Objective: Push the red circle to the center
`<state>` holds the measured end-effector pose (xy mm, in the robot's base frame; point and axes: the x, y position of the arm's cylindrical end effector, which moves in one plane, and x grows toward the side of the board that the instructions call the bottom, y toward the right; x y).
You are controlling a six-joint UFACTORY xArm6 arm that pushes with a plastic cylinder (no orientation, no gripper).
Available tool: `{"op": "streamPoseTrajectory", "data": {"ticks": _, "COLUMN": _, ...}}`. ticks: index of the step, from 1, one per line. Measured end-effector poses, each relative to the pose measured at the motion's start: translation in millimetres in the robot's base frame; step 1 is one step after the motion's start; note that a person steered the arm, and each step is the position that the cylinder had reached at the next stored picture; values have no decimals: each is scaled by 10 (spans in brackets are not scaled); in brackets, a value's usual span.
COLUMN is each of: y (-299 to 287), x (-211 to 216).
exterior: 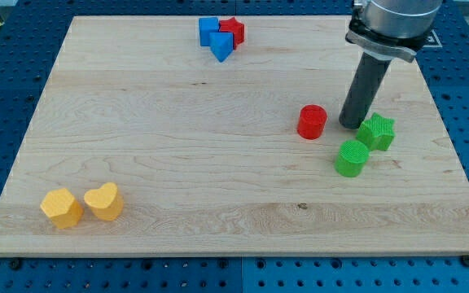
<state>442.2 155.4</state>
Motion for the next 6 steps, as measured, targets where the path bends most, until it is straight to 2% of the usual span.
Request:
{"op": "streamPoseTrajectory", "data": {"ticks": 5, "y": -1398, "x": 55}}
{"op": "streamPoseTrajectory", "data": {"ticks": 6, "y": -1601, "x": 360}}
